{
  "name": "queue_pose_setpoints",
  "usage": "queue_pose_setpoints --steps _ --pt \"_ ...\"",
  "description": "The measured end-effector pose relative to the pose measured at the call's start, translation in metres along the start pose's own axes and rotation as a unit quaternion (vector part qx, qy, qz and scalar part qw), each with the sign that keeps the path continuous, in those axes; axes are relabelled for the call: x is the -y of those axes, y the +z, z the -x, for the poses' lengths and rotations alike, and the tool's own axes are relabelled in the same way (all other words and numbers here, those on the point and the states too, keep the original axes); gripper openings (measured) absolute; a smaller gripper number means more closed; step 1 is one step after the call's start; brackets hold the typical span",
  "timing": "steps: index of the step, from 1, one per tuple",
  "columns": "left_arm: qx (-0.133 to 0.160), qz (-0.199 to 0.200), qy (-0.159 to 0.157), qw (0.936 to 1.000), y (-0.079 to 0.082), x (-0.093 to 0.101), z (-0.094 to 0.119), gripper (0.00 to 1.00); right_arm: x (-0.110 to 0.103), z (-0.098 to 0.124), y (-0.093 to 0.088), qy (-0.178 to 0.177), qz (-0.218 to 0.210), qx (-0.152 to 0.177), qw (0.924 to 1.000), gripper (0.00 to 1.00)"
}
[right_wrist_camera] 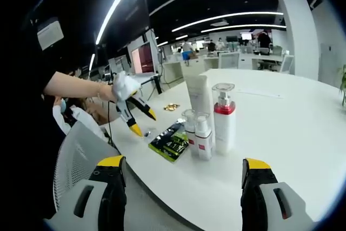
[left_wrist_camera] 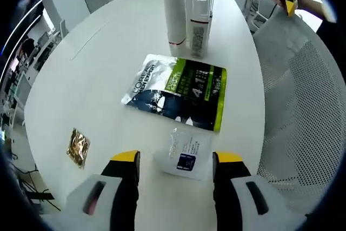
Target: Arrange the skincare products in the storage area until every visible bottle or jar stands upright without overlapping.
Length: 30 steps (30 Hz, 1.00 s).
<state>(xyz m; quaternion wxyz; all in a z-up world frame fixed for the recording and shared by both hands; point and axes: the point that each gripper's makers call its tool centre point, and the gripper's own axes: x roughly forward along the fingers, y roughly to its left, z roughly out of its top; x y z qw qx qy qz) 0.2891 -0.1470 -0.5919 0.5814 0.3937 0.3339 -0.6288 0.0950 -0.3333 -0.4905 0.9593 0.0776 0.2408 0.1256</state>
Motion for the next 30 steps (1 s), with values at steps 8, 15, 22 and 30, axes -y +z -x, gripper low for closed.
queue_pose_setpoints --steps 8,15,22,30 --pt "0.073 0.118 0.036 0.9896 0.008 -0.004 0.017 0.58 0.002 -0.001 -0.002 0.003 0.004 0.002 1.0000 0.90" --pt "0.085 0.144 0.062 0.9840 0.007 0.004 0.033 0.61 0.000 -0.001 -0.004 0.005 0.010 0.001 0.9999 0.89" --pt "0.134 0.201 0.076 0.9674 0.018 0.018 0.053 0.65 0.000 -0.001 -0.005 0.007 0.011 -0.002 0.9999 0.90" --pt "0.178 0.255 0.085 0.9466 0.021 0.036 0.064 0.75 -0.002 -0.001 -0.004 0.010 0.011 0.000 0.9999 0.89"
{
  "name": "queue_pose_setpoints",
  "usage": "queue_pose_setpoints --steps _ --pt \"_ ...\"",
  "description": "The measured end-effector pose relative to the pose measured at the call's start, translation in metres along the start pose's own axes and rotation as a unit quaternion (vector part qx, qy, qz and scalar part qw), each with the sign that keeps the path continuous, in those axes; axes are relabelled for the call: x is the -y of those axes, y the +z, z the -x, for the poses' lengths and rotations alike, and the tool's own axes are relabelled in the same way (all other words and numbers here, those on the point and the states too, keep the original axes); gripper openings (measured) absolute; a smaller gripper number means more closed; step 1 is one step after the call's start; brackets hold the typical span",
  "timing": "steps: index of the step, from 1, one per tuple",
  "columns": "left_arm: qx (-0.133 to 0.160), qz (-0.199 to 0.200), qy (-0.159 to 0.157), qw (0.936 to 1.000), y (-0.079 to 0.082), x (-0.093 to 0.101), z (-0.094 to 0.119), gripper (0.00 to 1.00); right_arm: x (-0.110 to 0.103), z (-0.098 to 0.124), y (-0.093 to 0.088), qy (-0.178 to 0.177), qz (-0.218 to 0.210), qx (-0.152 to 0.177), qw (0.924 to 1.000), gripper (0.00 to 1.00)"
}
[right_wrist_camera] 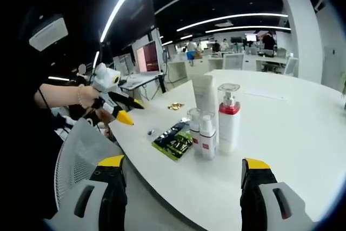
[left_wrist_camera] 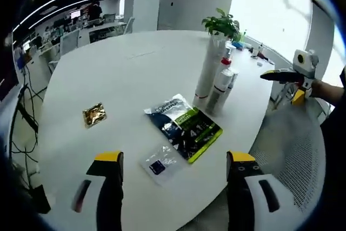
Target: Arrange the skincare products in the storage area until every visible bottle or jar stands upright without overlapping.
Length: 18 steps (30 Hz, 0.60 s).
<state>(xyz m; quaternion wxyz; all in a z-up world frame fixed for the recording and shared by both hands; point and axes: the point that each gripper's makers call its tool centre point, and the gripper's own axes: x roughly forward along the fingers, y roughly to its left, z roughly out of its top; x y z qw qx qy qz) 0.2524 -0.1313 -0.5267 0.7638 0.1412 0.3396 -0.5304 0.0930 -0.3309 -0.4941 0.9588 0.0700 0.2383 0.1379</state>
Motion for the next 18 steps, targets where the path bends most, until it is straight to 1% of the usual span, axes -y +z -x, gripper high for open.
queue_pose_setpoints --steps 6,7,10,13,18 --pt "0.028 0.040 0.009 0.9987 0.003 0.009 0.014 0.81 -0.001 0.001 0.000 0.001 0.002 -0.001 1.0000 0.89" --pt "0.033 0.047 0.011 0.9983 0.002 0.007 0.012 0.82 -0.002 0.001 0.000 0.001 0.002 -0.001 1.0000 0.89" --pt "0.061 0.070 0.019 0.9955 0.009 0.012 0.020 0.85 -0.001 0.001 -0.001 0.000 0.001 -0.001 1.0000 0.89" --pt "0.076 0.080 0.023 0.9936 0.013 0.013 0.023 0.87 -0.002 0.001 0.000 0.001 0.001 -0.001 1.0000 0.89" --pt "0.112 0.089 0.045 0.9887 0.021 0.014 0.029 0.87 -0.001 0.001 -0.001 0.003 0.000 -0.001 1.0000 0.89"
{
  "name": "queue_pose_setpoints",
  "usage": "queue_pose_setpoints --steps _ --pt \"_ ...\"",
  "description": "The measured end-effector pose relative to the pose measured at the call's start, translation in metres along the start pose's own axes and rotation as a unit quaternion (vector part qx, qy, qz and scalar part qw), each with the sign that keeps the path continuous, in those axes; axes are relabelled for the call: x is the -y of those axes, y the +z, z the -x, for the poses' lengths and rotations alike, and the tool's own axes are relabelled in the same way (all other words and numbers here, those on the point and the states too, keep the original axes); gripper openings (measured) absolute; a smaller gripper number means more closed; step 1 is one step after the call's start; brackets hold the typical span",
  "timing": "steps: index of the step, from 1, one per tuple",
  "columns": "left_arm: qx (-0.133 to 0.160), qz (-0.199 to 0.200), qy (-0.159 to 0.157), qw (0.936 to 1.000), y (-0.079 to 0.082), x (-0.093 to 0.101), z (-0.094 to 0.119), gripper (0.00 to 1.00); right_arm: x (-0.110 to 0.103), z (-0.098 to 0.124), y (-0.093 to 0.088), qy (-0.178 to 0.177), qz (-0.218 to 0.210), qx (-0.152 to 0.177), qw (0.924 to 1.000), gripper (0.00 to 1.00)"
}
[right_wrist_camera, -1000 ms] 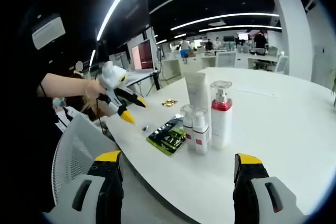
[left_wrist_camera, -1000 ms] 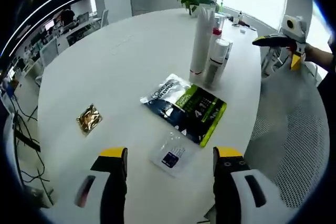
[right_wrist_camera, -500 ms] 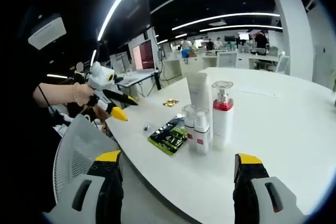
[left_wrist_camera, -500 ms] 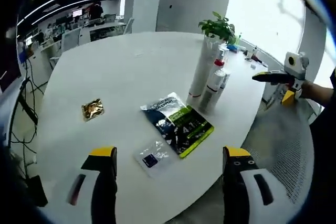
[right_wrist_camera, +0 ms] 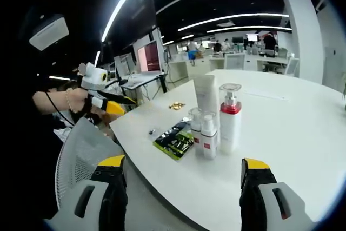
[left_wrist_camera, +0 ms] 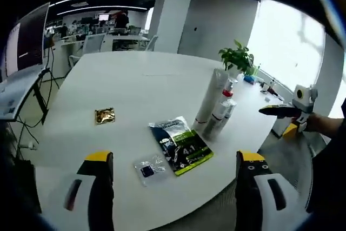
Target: Arrange the skincare products in the storage area until every visible bottle or jar stands upright without overlapping.
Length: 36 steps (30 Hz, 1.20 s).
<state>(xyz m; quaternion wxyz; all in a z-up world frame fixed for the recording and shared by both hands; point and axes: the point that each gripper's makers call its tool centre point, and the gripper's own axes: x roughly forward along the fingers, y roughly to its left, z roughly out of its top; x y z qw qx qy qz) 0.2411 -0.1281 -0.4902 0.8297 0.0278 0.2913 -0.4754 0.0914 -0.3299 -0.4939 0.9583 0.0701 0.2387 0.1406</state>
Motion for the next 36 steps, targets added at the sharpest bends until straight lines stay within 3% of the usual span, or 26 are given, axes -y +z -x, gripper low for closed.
queue_pose_setpoints --steps 8,12,18,22,36 --pt "0.011 -0.008 -0.001 0.9999 -0.004 0.011 -0.003 0.94 0.000 0.001 0.002 -0.001 -0.007 0.007 0.9999 0.89" --pt "0.021 -0.016 0.002 0.9997 0.002 0.010 -0.004 0.98 0.001 0.001 0.002 -0.002 -0.006 0.007 1.0000 0.90" --pt "0.013 -0.012 0.008 0.9998 0.000 0.009 -0.006 0.99 0.004 0.001 0.003 -0.005 -0.011 0.012 0.9999 0.92" --pt "0.014 -0.007 0.010 0.9998 0.000 0.006 -0.006 0.99 0.009 0.001 0.004 -0.016 -0.012 0.017 0.9997 0.99" --pt "-0.007 0.015 0.021 0.9996 -0.007 -0.011 -0.015 0.99 0.008 0.001 0.003 -0.016 -0.019 0.013 0.9996 0.99"
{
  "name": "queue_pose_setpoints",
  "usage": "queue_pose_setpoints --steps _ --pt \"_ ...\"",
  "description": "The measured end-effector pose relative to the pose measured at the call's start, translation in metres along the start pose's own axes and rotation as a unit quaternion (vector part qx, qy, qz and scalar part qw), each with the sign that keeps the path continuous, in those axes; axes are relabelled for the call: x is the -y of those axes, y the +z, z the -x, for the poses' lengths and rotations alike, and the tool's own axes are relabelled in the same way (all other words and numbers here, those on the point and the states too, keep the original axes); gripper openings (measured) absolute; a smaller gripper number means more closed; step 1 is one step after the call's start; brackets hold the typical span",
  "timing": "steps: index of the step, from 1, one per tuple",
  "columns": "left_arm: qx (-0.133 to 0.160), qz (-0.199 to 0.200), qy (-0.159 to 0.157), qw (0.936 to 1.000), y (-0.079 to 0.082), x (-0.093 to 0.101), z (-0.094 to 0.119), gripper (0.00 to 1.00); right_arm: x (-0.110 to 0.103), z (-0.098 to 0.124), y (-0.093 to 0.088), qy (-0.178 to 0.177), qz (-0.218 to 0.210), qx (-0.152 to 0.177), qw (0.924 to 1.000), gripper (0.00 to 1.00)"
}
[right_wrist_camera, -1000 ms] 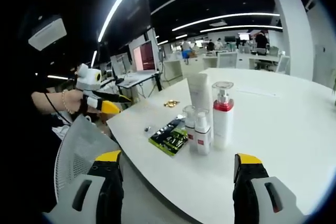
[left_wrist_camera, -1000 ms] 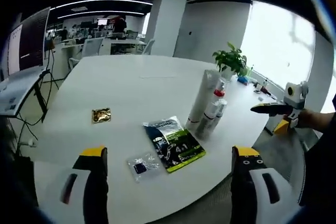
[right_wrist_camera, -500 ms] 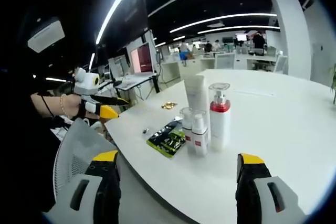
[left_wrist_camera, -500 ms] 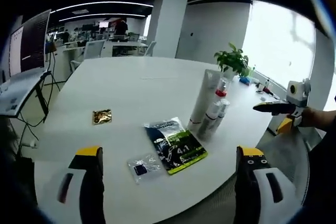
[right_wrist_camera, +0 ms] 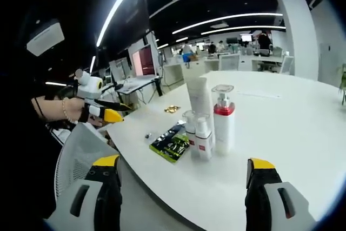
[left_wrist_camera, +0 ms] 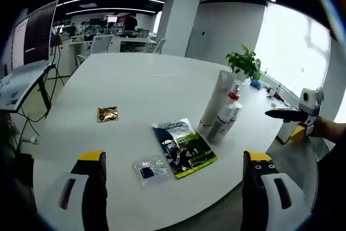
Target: Arrange the skincare products in the storage area until every visible bottle or jar stands upright without overlapping.
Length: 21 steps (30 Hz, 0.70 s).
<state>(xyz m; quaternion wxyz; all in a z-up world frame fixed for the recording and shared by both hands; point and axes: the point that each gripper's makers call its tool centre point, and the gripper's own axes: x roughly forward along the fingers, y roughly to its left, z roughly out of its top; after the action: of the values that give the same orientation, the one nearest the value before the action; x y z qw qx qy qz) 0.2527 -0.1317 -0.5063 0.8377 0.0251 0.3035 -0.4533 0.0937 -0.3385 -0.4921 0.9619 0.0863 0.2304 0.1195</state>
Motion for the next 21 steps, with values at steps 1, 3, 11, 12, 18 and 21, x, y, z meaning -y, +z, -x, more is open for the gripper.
queue_pose_setpoints --steps 1,3,11,12,18,21 --pt "-0.002 -0.001 0.002 1.0000 0.000 -0.001 -0.002 0.99 0.000 0.000 0.000 0.000 -0.001 0.000 1.0000 0.99" --pt "-0.006 -0.003 0.004 1.0000 0.002 -0.003 -0.004 0.99 -0.001 -0.001 0.000 0.001 -0.002 -0.003 1.0000 0.99" --pt "-0.028 0.012 0.029 0.9991 0.004 -0.031 -0.021 0.97 -0.003 -0.003 0.007 0.003 0.009 -0.007 0.9999 0.99" --pt "-0.032 0.011 0.033 0.9989 0.004 -0.035 -0.022 0.96 -0.002 -0.003 0.006 0.003 0.012 -0.010 0.9999 0.99" --pt "-0.066 0.029 0.045 0.9964 0.008 -0.059 -0.038 0.95 -0.001 -0.004 0.007 0.005 0.012 -0.013 0.9998 0.99" --pt "-0.090 0.029 0.053 0.9941 0.008 -0.065 -0.049 0.95 0.008 -0.007 0.005 -0.008 0.035 -0.026 0.9990 0.99"
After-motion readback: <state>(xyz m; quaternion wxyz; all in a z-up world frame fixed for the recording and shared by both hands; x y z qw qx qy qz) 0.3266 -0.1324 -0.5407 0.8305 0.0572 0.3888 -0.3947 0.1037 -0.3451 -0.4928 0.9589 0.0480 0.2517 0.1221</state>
